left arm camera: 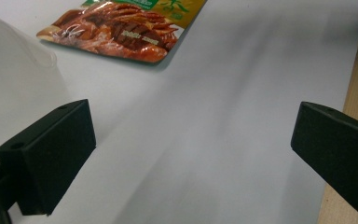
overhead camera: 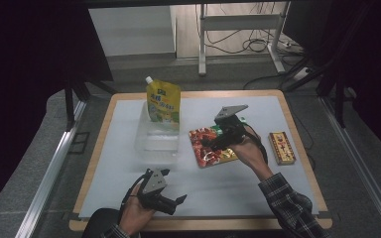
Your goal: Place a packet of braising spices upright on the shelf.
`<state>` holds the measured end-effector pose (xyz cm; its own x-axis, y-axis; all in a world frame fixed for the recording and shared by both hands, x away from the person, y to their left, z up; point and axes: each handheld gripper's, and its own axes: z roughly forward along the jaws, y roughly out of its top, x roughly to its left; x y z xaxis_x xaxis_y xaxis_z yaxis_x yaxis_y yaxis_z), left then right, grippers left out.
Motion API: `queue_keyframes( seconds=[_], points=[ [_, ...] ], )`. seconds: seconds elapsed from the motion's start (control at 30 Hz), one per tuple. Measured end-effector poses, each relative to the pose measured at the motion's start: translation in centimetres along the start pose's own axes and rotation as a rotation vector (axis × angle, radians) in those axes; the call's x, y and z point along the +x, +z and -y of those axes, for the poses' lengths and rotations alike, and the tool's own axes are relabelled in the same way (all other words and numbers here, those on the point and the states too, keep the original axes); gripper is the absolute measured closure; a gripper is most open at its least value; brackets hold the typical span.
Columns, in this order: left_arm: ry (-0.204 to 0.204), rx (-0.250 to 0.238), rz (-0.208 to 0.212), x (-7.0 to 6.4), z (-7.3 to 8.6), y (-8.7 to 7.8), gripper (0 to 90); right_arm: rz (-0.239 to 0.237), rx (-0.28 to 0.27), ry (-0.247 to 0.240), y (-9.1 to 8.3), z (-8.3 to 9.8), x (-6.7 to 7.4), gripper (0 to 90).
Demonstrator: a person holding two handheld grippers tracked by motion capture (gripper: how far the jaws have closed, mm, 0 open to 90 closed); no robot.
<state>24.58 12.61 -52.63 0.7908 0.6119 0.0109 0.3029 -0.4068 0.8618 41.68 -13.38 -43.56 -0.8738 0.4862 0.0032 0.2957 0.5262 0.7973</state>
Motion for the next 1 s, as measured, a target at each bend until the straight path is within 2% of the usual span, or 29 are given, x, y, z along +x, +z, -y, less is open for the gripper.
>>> queue_keyframes(
  seconds=[0.2,0.37,0.47,0.57,0.7,0.73,0.87,1.0],
  points=[
    [0.01,0.02,-0.027,0.0,0.0,0.1,0.0,0.012,-0.012,0.016,-0.8,1.6,-0.1,0.0],
    [0.01,0.026,-0.042,0.0,0.0,0.1,0.0,0.03,0.005,0.019,-1.1,2.4,-0.4,0.0],
    [-0.016,0.043,-0.054,0.1,0.0,0.3,0.0,0.049,0.008,0.026,-1.5,3.0,-0.8,0.0],
    [-0.019,0.064,-0.07,0.1,-0.1,0.4,0.0,0.063,0.012,0.035,-1.9,3.4,-0.9,0.0],
    [-0.036,0.063,-0.054,0.1,-0.4,0.5,0.0,0.077,0.017,0.037,-2.2,4.0,-1.0,0.1],
    [-0.047,0.05,-0.039,0.1,-0.5,0.5,0.0,0.084,0.02,0.038,-2.4,4.3,-1.0,0.1],
    [-0.059,0.045,-0.043,0.4,-1.0,0.6,2.0,0.11,0.032,0.037,-2.8,5.1,-1.2,0.3],
    [-0.046,0.046,-0.041,0.6,-1.3,1.0,8.5,0.127,0.035,0.045,-3.2,5.7,-1.3,0.4]
  ],
)
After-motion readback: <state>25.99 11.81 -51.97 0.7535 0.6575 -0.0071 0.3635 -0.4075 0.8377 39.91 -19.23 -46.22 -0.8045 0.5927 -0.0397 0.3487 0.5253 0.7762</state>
